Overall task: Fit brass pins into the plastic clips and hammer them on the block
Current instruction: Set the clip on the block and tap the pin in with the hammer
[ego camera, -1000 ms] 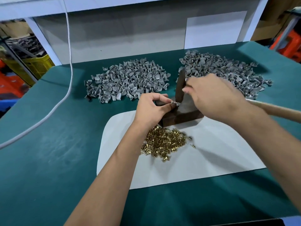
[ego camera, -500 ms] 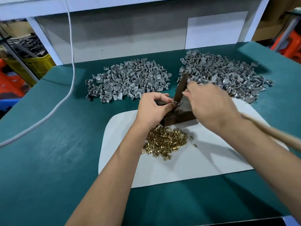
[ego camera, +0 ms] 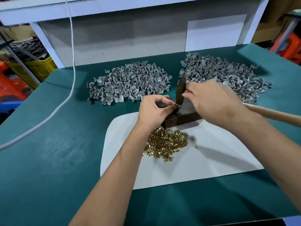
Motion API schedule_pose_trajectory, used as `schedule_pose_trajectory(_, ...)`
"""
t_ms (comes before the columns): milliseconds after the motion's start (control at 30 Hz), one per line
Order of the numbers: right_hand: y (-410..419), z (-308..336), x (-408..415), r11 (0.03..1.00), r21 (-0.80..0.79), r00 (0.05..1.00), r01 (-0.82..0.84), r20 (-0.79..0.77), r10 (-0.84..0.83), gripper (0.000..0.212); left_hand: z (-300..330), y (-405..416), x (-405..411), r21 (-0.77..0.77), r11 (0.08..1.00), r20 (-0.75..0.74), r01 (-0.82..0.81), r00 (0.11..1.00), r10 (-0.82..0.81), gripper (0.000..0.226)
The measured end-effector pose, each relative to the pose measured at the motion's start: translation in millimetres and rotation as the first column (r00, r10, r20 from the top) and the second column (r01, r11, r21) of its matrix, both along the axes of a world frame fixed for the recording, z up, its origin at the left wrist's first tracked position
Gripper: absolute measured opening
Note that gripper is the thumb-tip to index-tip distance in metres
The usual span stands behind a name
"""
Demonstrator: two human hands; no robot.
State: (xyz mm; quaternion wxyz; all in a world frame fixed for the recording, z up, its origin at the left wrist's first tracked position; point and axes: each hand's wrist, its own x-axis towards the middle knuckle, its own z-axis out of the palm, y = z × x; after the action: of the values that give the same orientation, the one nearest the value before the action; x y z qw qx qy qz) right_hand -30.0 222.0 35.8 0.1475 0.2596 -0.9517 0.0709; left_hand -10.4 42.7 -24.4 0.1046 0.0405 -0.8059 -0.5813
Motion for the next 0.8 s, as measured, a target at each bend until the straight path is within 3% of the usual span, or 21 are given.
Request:
schedule_pose_trajectory(67,13,2,-3,0.993,-0.06,0.994,-0.104,0.026,0.106,0.021,0,-1,-2,-0.02,1.0,-0.01,-0.007,1.0,0.007,0.008)
schedule_pose_trajectory(200,48,12,-5,0.926,-0.255,0.878,-0.278,0.324,0.353,0.003,1,0,-2,-0.029,0.999,-0.028,-0.016,1.0,0.015,0.014)
schedule_pose_trajectory(267,62,14,-8,0.924,-0.249,0.798,-0.291,0.469,0.378,0.014,2,1,0,-0.006,1.0,-0.019,-0.013,1.0,0.013,0.017)
schedule_pose_trajectory(333,69,8,-9,0.943,-0.151,0.783,-0.297,0.526,0.331,0.02,4,2,1,0.007,1.0,-0.014,-0.01,1.0,0.01,0.017)
schedule_pose_trajectory(467,72,-6,-9,0.957,0.002,0.862,-0.288,0.436,0.259,0.024,4,1,2,0.022,1.0,-0.021,0.003,1.0,-0.002,0.012)
schedule_pose_trajectory(633,75,0,-9,0.975,-0.063,0.86,-0.212,0.463,0.217,0.008,2,2,1,0.034,0.999,-0.012,0.012,1.0,-0.011,0.009)
schedule_pose_trajectory(800,48,-9,-9,0.953,-0.28,0.965,-0.116,0.195,0.174,0.01,2,3,1,0.051,0.999,-0.02,0.019,1.0,-0.018,0.016)
